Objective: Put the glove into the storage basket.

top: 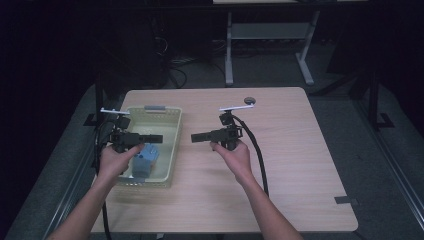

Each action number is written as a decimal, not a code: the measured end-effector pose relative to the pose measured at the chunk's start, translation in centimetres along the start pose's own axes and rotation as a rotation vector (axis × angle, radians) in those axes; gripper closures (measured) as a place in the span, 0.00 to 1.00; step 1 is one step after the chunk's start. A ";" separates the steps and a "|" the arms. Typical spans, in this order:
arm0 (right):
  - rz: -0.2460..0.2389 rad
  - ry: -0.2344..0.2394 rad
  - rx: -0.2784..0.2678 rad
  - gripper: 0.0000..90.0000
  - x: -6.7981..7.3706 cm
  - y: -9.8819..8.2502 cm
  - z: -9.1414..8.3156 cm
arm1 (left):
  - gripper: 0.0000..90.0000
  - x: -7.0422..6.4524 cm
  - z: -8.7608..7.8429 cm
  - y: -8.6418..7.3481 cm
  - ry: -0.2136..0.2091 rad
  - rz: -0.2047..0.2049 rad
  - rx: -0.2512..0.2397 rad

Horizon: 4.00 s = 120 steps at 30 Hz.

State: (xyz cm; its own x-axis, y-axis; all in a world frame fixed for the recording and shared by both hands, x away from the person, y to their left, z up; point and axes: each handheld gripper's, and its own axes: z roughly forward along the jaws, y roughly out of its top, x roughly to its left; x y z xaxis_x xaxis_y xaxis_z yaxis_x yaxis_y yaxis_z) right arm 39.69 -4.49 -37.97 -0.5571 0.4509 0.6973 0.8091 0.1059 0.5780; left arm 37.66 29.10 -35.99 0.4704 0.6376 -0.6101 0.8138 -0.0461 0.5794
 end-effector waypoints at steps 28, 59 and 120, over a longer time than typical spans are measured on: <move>0.020 -0.024 -0.042 0.39 -1.7 -2.7 -5.2 | 0.29 -4.2 3.3 -1.2 -0.075 0.051 -0.021; 0.090 -0.127 -0.104 0.34 -5.9 -6.1 -11.8 | 0.29 -8.6 8.2 -1.7 -0.168 0.110 0.037; 0.181 -0.208 -0.150 0.32 -11.2 -13.3 -19.3 | 0.28 -11.8 15.9 -8.5 -0.257 0.202 0.140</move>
State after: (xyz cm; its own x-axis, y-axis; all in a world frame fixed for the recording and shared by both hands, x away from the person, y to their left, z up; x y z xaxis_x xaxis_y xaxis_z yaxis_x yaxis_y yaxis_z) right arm 31.53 -27.99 -45.28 -0.3438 0.6240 0.7017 0.8466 -0.1173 0.5191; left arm 30.63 9.78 -42.30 0.6827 0.3917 -0.6169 0.7260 -0.2681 0.6333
